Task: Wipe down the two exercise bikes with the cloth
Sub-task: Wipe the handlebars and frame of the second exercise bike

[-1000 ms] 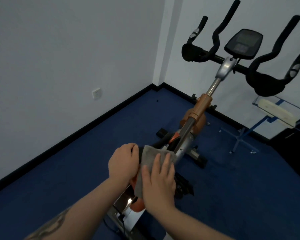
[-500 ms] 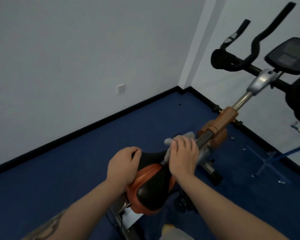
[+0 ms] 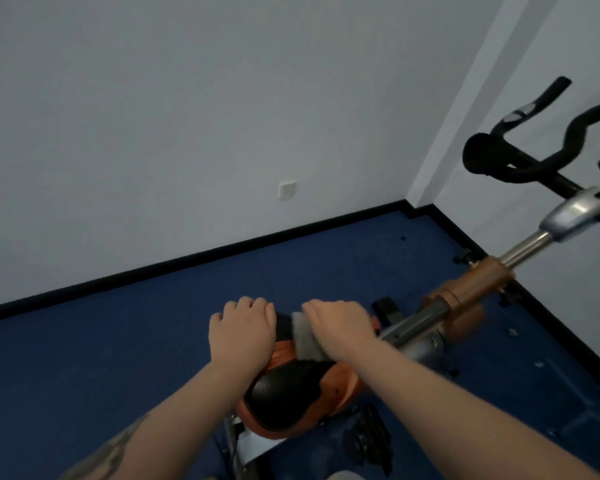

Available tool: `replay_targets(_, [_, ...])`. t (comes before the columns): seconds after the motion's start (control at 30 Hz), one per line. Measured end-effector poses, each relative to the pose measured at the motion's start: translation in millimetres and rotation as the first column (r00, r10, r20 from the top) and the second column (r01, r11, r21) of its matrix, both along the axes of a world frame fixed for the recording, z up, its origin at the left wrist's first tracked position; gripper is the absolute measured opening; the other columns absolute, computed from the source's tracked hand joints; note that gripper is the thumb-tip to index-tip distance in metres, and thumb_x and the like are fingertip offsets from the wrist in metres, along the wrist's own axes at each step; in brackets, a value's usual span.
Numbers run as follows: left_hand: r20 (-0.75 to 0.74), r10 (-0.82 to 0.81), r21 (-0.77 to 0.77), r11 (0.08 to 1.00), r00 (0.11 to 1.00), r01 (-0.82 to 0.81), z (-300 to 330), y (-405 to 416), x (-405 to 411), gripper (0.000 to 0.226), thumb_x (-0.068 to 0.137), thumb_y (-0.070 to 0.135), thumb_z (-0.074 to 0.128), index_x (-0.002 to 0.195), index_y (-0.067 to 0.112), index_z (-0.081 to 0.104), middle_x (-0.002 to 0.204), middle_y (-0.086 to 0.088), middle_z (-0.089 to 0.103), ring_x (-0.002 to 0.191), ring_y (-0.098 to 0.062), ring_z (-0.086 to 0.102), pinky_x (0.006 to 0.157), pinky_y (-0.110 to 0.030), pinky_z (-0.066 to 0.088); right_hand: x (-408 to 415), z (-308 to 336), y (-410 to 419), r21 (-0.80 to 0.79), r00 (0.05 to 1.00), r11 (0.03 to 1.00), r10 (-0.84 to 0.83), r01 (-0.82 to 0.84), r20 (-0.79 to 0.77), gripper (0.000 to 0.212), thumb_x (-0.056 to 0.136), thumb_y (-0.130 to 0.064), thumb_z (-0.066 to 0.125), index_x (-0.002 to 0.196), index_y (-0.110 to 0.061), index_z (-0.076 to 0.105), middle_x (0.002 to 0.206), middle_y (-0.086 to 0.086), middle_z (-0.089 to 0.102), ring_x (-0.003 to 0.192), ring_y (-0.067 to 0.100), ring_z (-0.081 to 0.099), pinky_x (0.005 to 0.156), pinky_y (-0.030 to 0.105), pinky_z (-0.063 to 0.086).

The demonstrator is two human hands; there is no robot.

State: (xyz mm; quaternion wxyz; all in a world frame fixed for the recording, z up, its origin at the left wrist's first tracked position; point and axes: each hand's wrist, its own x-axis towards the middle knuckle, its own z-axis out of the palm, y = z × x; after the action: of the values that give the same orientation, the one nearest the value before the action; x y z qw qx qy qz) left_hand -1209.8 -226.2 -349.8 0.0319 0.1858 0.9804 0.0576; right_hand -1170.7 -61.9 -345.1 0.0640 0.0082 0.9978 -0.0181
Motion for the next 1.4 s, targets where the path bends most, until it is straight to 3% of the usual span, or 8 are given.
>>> replay_targets(0.1, [-0.002,0.083,0.109,0.991,0.997,-0.083,-2.0,2.9,7.4,0.027,0.103,0.032,0.034,0.122,0.025,0.052,0.130,0.005,0.049,0.116,-0.016,0.046,0.085,-0.029,0.044,12.8,-8.5,-20.1,-0.095,0.980,0.994,0.037,-0.057,-0.195,0.041,0.098,-0.035,0.020,0.105,-0.021,0.059,0.095,-0.001,0.065,0.084,0.025,0.061,0.073,0.039,0.041])
replay_targets(0.27, [0.045,0.196,0.336,0.920,0.979,-0.200,-5.8,-1.5,19.6,0.036,0.105,0.033,0.031,0.133,0.026,0.053,0.136,0.005,0.049,0.125,-0.016,0.043,0.096,-0.034,0.044,29.5,-7.5,41.8,0.014,0.981,0.988,0.155,-0.155,-0.113,0.055,0.096,-0.043,0.003,0.120,-0.029,0.050,0.106,-0.010,0.057,0.095,0.016,0.053,0.081,0.031,0.036])
replay_targets(0.5, [0.035,0.250,0.323,0.913,0.968,-0.248,-3.9,2.5,23.5,0.038,0.104,0.033,0.031,0.136,0.026,0.049,0.138,0.006,0.050,0.126,-0.015,0.043,0.096,-0.031,0.044,-8.7,-9.5,-20.8,0.033,0.991,0.992,-0.122,0.124,-0.064,0.028,0.097,-0.020,0.035,0.108,-0.017,0.060,0.105,0.004,0.067,0.096,0.030,0.062,0.076,0.039,0.035])
replay_targets(0.67, [0.060,0.252,0.387,0.886,0.966,-0.255,-8.7,-0.6,25.9,0.038,0.104,0.032,0.033,0.136,0.025,0.051,0.139,0.005,0.050,0.128,-0.015,0.042,0.102,-0.033,0.042,20.4,-12.0,5.8,-0.088,0.922,0.964,0.211,-0.251,-0.324,0.018,0.098,-0.030,0.045,0.104,-0.021,0.059,0.092,-0.005,0.064,0.079,0.019,0.059,0.069,0.035,0.042])
replay_targets(0.9, [0.085,0.319,0.434,0.841,0.944,-0.323,-8.1,3.3,31.0,0.043,0.105,0.036,0.030,0.143,0.025,0.046,0.149,0.003,0.042,0.137,-0.015,0.033,0.106,-0.035,0.036,3.5,-12.1,27.7,-0.075,0.989,0.992,-0.112,0.105,-0.100,0.028,0.099,-0.025,0.031,0.093,-0.017,0.057,0.092,0.002,0.064,0.084,0.025,0.062,0.065,0.033,0.035])
replay_targets(1.13, [0.184,0.421,0.572,0.689,0.888,-0.445,-12.1,0.4,70.6,0.054,0.102,0.038,0.033,0.154,0.025,0.020,0.159,0.004,0.022,0.145,-0.015,0.022,0.114,-0.042,0.033,23.3,-15.7,6.5,-0.180,0.940,0.956,0.172,-0.232,-0.295,0.044,0.102,-0.041,0.025,0.136,-0.027,0.050,0.112,-0.008,0.063,0.101,0.016,0.058,0.088,0.036,0.041])
replay_targets(1.27, [0.210,0.460,0.610,0.628,0.863,-0.483,-12.3,1.4,88.7,0.058,0.101,0.039,0.035,0.154,0.028,0.014,0.157,0.007,0.024,0.142,-0.014,0.028,0.112,-0.047,0.035,9.0,-10.5,36.5,-0.139,0.977,0.975,0.150,-0.171,-0.152,0.047,0.097,-0.053,0.015,0.107,-0.032,0.056,0.099,-0.006,0.067,0.090,0.020,0.063,0.070,0.034,0.041])
replay_targets(1.4, [0.273,0.476,0.651,0.548,0.836,-0.525,-17.5,-1.6,104.3,0.060,0.099,0.046,0.036,0.153,0.026,0.016,0.154,0.006,0.029,0.138,-0.014,0.034,0.114,-0.045,0.032,-23.5,-2.8,-14.1,-0.135,0.991,0.986,0.113,-0.102,0.078,0.053,0.099,-0.056,0.014,0.135,-0.033,0.046,0.122,0.005,0.063,0.107,0.030,0.060,0.082,0.039,0.043])
